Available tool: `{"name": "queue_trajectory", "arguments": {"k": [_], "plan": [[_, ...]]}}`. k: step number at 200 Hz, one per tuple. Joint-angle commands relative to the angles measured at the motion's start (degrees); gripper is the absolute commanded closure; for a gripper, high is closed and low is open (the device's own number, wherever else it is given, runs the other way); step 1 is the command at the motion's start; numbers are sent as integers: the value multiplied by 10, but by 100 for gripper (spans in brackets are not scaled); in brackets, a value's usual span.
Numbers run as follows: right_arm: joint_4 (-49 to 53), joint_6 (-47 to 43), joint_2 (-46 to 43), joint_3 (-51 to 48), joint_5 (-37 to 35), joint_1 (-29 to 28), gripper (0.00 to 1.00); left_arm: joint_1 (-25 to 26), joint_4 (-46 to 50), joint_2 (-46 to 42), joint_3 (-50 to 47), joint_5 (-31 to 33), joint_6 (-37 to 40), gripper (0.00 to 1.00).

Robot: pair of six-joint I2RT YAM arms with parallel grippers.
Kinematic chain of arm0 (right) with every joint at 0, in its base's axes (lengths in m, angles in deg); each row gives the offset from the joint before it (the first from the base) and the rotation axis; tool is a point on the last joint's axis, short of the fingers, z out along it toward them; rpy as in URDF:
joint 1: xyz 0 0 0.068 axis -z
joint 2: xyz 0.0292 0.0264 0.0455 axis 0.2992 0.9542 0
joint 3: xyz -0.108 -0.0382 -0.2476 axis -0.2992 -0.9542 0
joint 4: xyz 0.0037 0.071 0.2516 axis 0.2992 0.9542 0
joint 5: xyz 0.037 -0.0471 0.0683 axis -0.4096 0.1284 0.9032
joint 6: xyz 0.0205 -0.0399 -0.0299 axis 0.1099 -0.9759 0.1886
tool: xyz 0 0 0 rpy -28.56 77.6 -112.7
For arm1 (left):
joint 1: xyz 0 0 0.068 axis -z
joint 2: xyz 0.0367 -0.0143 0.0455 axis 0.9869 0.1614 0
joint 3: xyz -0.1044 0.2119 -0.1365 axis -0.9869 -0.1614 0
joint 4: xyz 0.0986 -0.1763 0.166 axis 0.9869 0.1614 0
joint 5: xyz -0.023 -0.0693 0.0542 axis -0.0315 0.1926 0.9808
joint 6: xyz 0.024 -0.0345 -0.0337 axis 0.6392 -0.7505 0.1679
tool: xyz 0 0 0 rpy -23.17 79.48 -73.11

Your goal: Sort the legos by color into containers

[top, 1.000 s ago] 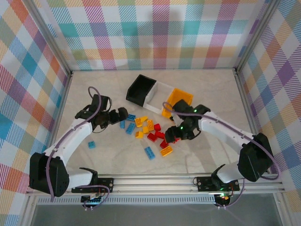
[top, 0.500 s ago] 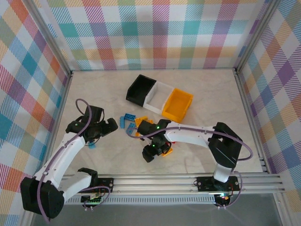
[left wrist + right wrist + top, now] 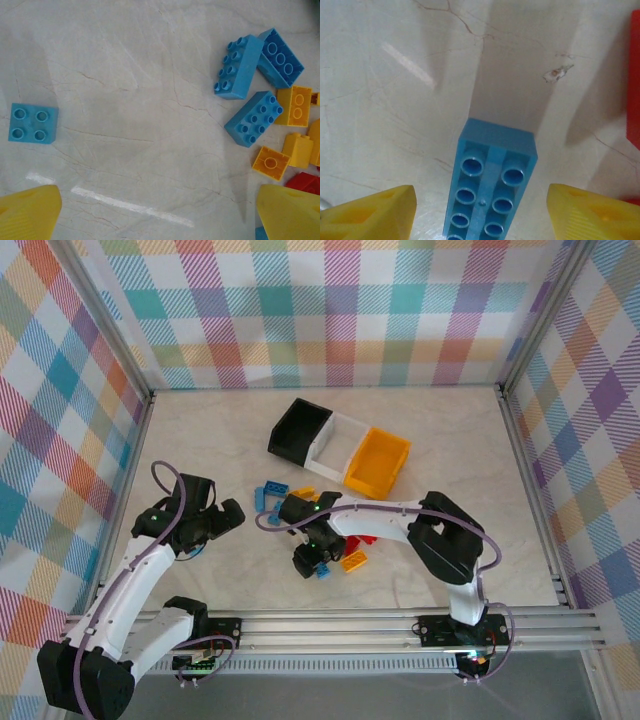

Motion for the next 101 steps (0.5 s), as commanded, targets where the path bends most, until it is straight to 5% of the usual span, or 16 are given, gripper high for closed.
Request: {"name": "queue_trajectory", "arguments": {"k": [1,101], "plan": [[-1,0,17,12,-5,1,30,-7,12,-7,-7,1,1,0],[1,14,25,11,-44,-1,60,-8,8,1,-8,3,4,0]]}}
